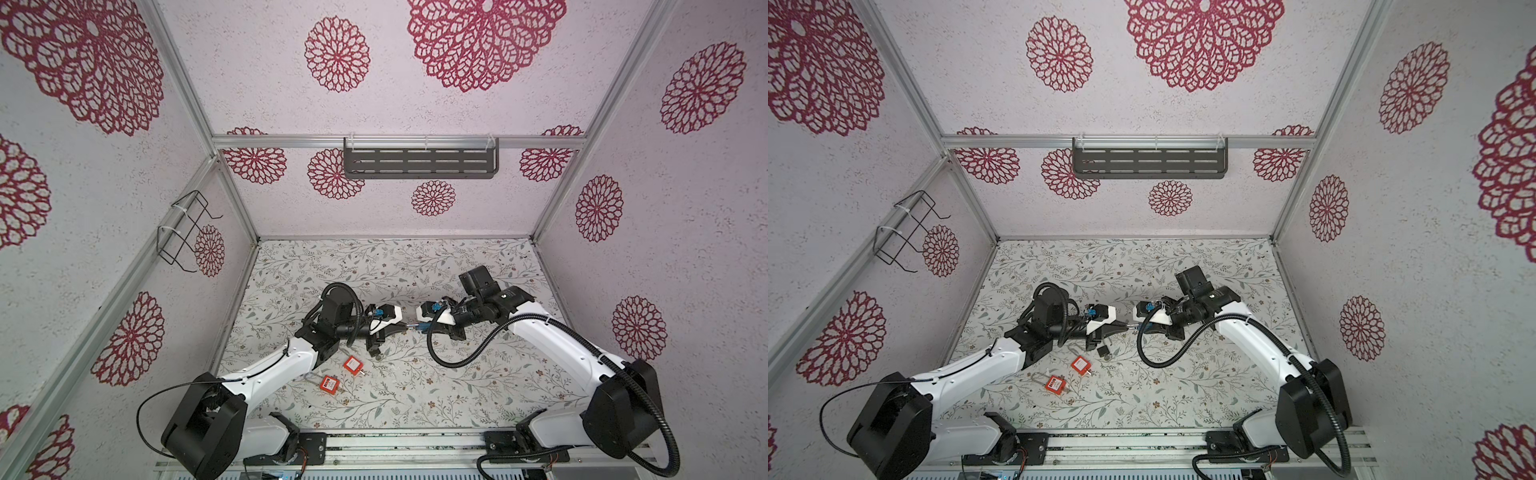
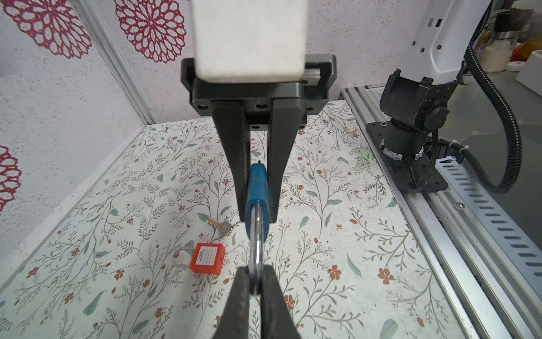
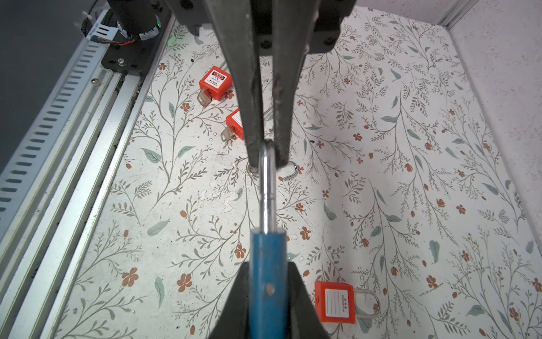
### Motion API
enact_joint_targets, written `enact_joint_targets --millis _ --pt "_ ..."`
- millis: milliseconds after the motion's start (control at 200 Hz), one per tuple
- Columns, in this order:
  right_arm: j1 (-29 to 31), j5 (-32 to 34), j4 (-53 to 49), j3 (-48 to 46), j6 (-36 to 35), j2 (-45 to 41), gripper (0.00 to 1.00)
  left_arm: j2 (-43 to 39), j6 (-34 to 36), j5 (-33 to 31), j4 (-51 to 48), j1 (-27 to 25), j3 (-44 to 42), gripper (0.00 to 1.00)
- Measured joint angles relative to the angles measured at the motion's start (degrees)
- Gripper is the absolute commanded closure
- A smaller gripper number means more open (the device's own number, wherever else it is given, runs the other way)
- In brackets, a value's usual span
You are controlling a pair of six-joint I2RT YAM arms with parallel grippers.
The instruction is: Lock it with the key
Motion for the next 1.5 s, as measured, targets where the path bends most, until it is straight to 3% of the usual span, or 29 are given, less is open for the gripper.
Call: enact_joint_targets --millis 1501 --pt "-1.6 1.5 -2.6 3.1 0.1 3.5 1.0 11.1 -1.9 -0.8 -5.1 -0.9 7.3 1.0"
